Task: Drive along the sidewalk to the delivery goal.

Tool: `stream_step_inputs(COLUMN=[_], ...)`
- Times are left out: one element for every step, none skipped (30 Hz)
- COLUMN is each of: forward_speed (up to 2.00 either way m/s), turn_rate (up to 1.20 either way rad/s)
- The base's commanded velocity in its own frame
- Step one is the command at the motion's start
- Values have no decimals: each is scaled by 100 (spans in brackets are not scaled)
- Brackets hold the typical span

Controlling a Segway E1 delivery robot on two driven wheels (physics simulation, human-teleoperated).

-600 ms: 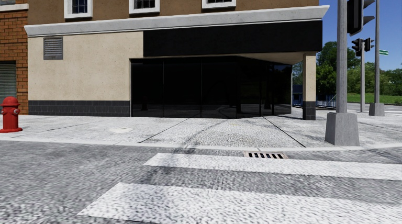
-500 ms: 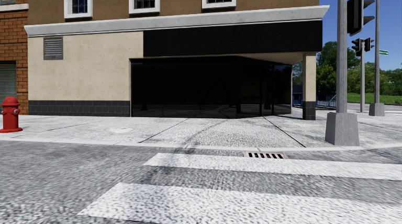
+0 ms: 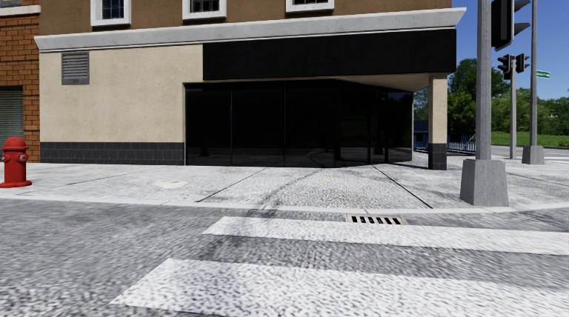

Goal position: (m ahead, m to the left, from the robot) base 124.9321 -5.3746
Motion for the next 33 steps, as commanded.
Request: stream_step_inputs(forward_speed=[0, 0, 0, 0, 0, 0, 0, 0, 0, 0, 0, 0, 0, 3, 32, 32, 50, 56, 57, 57, 58, 58, 58, 58, 58, 62, 64, 64, 65, 65, 66, 66, 66], turn_rate=[0, 0, 0, 0, 0, 0, 0, 0, 0, 0, 0, 0, -14, -27, -33, -33, -35, -35, -35, -35, -35, -35, -35, -35, -35, -35, -35, -35, -35, -35, -35, -35, -35])
